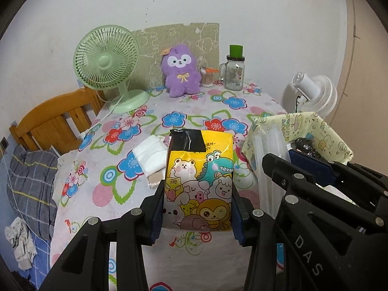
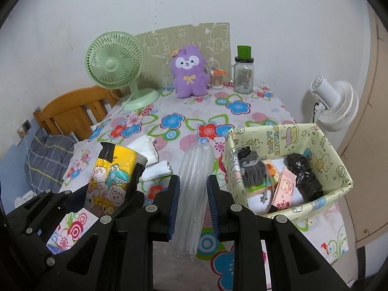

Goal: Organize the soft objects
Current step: 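Carry the yellow bag with the left tool while the right tool carries the tube pack toward the yellow box, then release the yellow bag into the box with the left tool while the right tool releases the tube pack, then lift both tools out of the yellow box, then move both tools toward the white cloth packs on the tablecloth, then grasp the white cloth pouch with the left tool while the right tool grasps the rolled white pack, then carry the white pouch with the left tool while the right tool carries the rolled pack toward the yellow box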

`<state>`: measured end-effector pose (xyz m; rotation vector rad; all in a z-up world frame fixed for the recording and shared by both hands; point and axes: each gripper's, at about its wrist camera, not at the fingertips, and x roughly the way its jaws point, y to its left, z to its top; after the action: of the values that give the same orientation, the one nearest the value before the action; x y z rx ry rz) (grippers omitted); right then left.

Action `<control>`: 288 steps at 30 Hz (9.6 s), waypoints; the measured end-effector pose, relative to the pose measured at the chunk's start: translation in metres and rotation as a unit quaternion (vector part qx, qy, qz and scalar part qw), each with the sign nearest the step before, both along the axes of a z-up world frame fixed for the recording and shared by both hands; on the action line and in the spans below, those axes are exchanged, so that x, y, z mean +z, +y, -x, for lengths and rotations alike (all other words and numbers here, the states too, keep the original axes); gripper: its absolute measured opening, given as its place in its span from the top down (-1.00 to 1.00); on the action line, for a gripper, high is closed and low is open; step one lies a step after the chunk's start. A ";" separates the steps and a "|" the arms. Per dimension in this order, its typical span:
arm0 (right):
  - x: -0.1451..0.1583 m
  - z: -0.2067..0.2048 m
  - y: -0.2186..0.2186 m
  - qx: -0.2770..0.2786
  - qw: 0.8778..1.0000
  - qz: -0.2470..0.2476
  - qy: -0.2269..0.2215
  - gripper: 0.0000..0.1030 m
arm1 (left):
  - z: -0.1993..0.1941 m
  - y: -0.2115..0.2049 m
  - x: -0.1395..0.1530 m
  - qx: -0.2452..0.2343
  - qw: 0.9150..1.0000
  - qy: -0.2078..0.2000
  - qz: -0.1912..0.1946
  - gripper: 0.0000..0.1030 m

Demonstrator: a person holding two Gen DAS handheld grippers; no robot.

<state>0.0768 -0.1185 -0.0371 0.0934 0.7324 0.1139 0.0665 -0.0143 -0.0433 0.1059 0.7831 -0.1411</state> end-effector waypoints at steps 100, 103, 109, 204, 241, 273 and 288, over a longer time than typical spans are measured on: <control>-0.038 -0.074 -0.170 -0.134 0.989 0.005 0.056 -0.57 | -0.090 -0.177 -0.032 -0.117 0.992 0.051 -0.026 -0.66; -0.035 -0.068 -0.167 -0.135 0.990 0.006 0.051 -0.58 | -0.085 -0.174 -0.028 -0.116 0.992 0.045 -0.023 -0.66; -0.029 -0.058 -0.159 -0.133 0.990 0.009 0.044 -0.60 | -0.075 -0.167 -0.022 -0.113 0.993 0.037 -0.020 -0.67; -0.045 -0.108 0.077 0.001 0.999 0.031 0.041 -0.62 | -0.095 0.068 -0.042 0.017 0.999 0.044 -0.017 -0.58; -0.103 -0.192 0.069 -0.025 0.994 0.017 0.101 -0.62 | -0.189 0.073 -0.106 0.005 0.996 0.094 0.005 -0.56; -0.099 -0.163 0.102 0.027 0.995 0.028 0.095 -0.62 | -0.150 0.089 -0.098 -0.010 0.996 0.084 -0.021 0.39; -0.113 -0.153 0.125 0.067 0.990 0.039 0.115 -0.62 | -0.127 0.118 -0.110 0.022 0.995 0.096 -0.014 0.38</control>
<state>0.2294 0.0070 -0.1498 -0.0185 0.9734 0.2054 0.1934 0.1039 -0.1529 0.1032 0.9786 -0.0984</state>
